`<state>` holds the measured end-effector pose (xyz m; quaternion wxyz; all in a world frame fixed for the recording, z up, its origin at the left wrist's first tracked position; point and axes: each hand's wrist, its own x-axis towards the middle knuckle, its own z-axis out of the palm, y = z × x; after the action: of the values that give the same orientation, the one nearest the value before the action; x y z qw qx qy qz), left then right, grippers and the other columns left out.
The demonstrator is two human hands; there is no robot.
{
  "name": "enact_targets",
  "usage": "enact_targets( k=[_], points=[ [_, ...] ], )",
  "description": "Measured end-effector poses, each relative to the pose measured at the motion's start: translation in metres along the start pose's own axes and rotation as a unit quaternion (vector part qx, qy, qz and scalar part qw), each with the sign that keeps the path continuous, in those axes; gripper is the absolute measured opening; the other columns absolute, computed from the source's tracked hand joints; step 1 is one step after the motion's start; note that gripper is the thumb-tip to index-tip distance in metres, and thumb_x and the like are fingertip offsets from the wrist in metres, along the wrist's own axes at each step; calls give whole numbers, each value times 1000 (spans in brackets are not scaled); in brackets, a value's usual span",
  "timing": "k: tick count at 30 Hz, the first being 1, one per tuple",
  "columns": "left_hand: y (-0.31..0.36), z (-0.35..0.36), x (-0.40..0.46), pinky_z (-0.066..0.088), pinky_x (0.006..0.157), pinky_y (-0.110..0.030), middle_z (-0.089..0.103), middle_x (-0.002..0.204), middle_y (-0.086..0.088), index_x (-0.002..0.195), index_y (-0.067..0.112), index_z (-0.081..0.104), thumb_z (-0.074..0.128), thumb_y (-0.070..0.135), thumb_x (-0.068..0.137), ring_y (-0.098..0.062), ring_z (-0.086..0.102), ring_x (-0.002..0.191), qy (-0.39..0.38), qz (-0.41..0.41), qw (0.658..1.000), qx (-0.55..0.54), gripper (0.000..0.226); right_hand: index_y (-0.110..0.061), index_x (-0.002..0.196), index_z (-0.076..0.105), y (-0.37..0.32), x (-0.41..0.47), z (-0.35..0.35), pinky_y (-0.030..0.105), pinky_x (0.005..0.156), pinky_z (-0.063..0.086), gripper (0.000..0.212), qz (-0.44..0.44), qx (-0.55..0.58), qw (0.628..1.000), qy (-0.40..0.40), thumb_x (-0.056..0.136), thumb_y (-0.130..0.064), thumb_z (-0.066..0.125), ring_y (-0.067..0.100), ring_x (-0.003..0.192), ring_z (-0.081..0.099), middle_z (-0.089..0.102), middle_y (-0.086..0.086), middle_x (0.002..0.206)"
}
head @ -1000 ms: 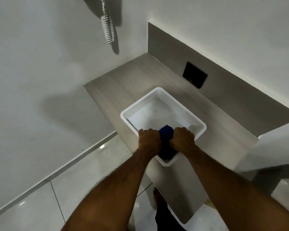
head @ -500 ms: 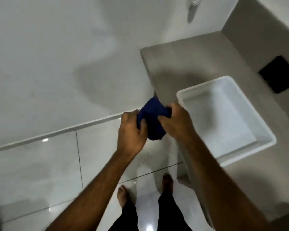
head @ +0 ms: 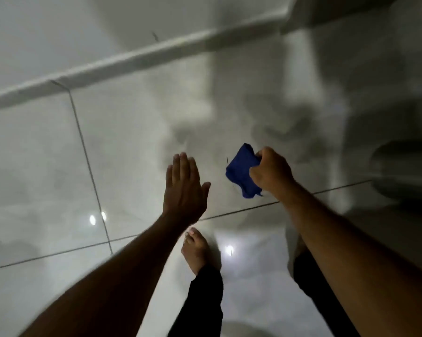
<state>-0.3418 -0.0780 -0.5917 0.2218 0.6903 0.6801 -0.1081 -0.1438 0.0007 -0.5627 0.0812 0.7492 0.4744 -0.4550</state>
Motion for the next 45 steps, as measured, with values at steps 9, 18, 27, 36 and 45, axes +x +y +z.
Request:
enact_targets(
  k=[9, 18, 27, 36, 45],
  points=[
    [-49, 207, 96, 2, 123, -49, 3, 165, -23, 154, 4, 0, 28, 52, 100, -35, -3, 153, 25, 20, 999, 26, 78, -9, 142, 42, 105, 129, 156, 54, 110, 31, 62, -126, -184, 958, 180, 85, -28, 57, 42, 135, 37, 43, 21, 148],
    [-72, 235, 129, -6, 125, -45, 3, 165, -22, 156, 3, 4, 14, 52, 98, -32, -5, 154, 108, 39, 993, 4, 77, -12, 153, 30, 44, 217, 189, 58, 119, 11, 73, -260, -226, 909, 236, 96, -57, 36, 42, 147, 23, 30, 21, 158],
    [-67, 230, 125, 5, 124, -51, 12, 162, -27, 154, -2, 16, 25, 44, 98, -36, 1, 153, 124, 46, 991, 11, 73, -20, 151, 37, 117, 227, 136, 55, 119, 17, 66, -641, -449, 619, 65, 93, -49, 50, 40, 143, 34, 37, 20, 155],
    [-61, 224, 125, 5, 123, -52, 13, 162, -29, 153, -3, 17, 25, 44, 96, -37, 4, 152, 121, 43, 992, 0, 74, -21, 153, 31, 145, 176, 158, 53, 121, 11, 67, -635, -419, 649, -17, 94, -47, 50, 35, 149, 22, 29, 15, 161],
    [-60, 220, 128, 13, 122, -57, 17, 160, -31, 152, -7, 22, 24, 47, 98, -44, 11, 151, 112, 42, 992, 35, 76, -19, 155, 27, 153, 216, 129, 56, 121, 10, 68, -177, -212, 906, 320, 98, -54, 39, 45, 146, 22, 27, 21, 160]
  ],
)
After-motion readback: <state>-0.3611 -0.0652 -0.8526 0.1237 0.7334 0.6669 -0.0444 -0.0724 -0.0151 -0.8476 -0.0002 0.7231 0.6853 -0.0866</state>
